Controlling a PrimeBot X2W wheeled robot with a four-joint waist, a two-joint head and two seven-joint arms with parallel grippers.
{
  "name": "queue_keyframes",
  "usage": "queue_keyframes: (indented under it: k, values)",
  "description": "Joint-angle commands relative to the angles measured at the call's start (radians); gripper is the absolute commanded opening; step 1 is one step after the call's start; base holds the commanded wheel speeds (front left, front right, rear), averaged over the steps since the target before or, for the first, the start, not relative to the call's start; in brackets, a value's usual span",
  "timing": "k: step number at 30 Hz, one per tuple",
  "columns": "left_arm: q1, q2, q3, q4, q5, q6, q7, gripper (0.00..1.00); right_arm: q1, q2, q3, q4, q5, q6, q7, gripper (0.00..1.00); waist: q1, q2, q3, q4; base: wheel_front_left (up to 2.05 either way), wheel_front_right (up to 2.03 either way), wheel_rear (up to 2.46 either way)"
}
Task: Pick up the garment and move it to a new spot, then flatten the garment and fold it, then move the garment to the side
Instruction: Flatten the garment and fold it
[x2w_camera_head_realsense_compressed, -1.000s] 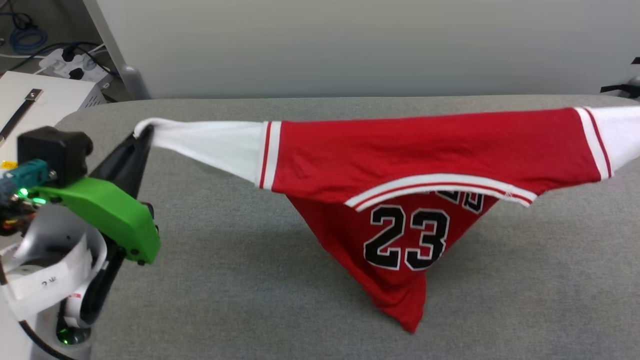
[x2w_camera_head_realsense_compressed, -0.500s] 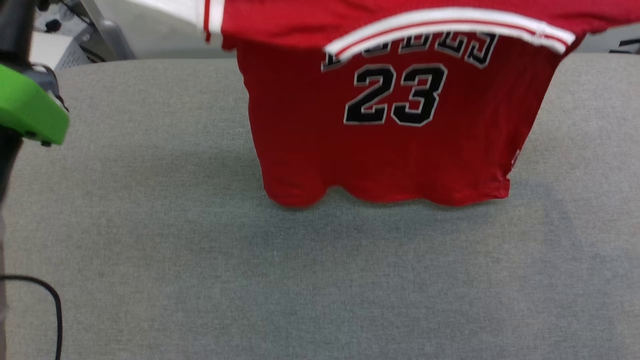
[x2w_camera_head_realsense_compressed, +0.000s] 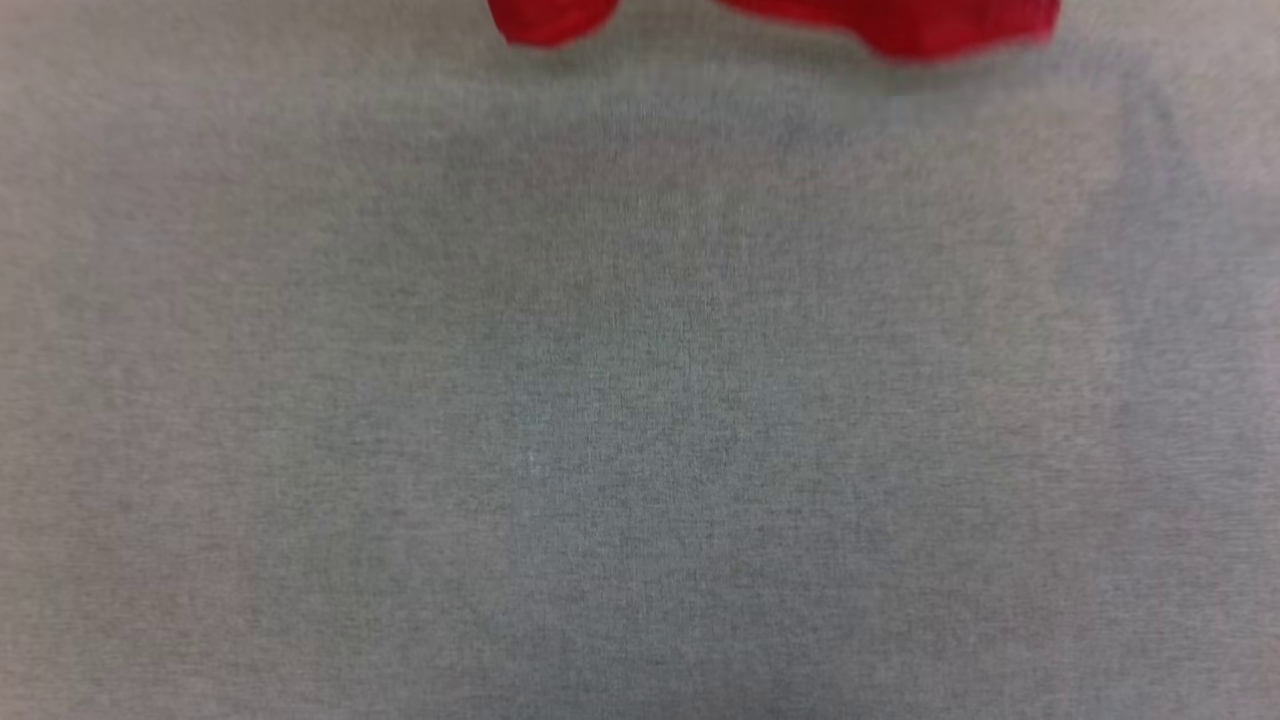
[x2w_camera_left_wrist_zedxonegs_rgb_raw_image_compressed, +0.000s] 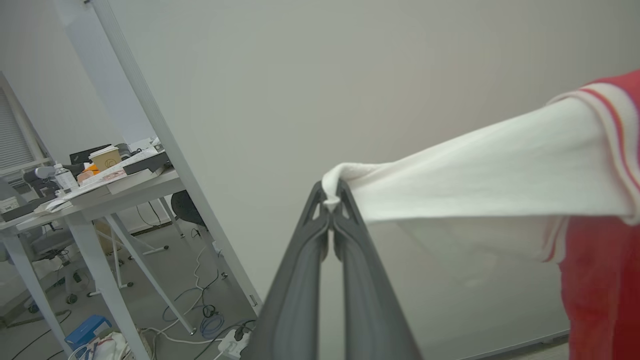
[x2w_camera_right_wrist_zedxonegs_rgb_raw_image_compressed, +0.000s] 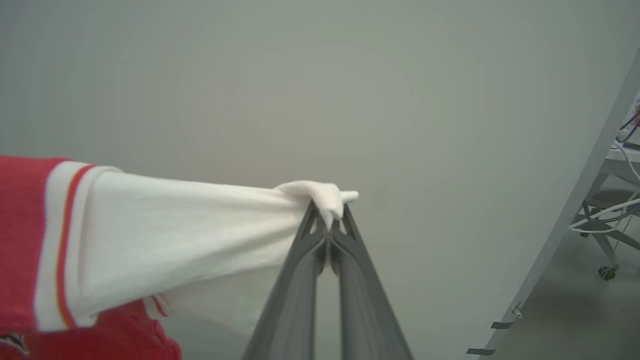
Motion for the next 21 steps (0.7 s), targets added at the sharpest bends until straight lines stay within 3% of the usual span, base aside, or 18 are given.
queue_keyframes:
  k: [1,10,14,21]
  values:
    - [-0.049,0.009,-0.006,0.034,0.019,0.0,-0.019,0.0,-0.048,0.003,-0.004,0.031,-0.016,-0.002,-0.018,0.0,-0.0002,0.0,0.141,-0.001,0.0,0.0,0.0]
    - [-0.338,-0.076,-0.054,0.344,0.07,-0.004,-0.29,0.0,-0.311,0.073,-0.017,0.272,-0.102,-0.002,-0.242,0.0,-0.0002,0.0,0.267,0.01,0.0,0.0,0.0]
    - [-0.353,-0.117,-0.064,0.443,0.069,-0.004,-0.404,0.0,-0.31,0.087,0.01,0.337,-0.116,-0.002,-0.315,0.0,-0.0002,0.0,0.278,0.021,0.0,0.0,0.0]
    - [-0.256,-0.157,-0.132,0.552,0.053,-0.014,-0.501,0.0,-0.22,0.087,0.052,0.408,-0.075,-0.002,-0.356,0.0,-0.0002,0.0,0.261,0.043,0.0,0.0,0.0]
